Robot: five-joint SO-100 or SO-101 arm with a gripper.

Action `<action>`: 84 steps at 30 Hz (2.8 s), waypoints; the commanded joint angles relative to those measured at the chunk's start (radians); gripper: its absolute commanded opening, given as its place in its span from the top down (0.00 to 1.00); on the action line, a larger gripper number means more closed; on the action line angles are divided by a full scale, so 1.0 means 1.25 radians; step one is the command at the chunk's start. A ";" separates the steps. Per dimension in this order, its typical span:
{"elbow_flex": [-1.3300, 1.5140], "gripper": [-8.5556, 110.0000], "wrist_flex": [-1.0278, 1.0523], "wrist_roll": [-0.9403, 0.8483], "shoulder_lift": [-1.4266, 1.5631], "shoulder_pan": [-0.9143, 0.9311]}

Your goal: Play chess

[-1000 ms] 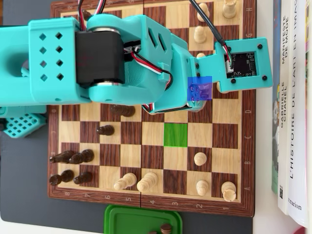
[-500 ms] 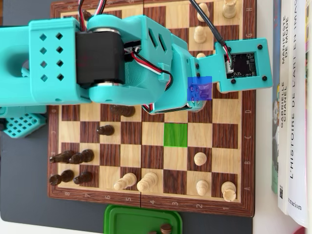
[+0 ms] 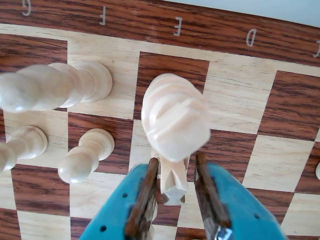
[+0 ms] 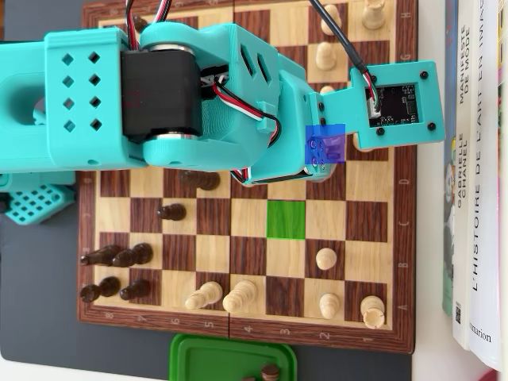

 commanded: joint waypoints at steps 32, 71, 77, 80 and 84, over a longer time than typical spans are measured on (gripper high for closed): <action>-0.036 0.91 -0.009 -0.005 0.052 0.006; 0.135 0.91 -0.005 -0.067 0.233 0.169; 0.184 0.91 -0.010 -0.071 0.239 0.188; 0.200 0.91 -0.010 -0.071 0.239 0.193; 0.210 0.91 -0.010 -0.071 0.239 0.195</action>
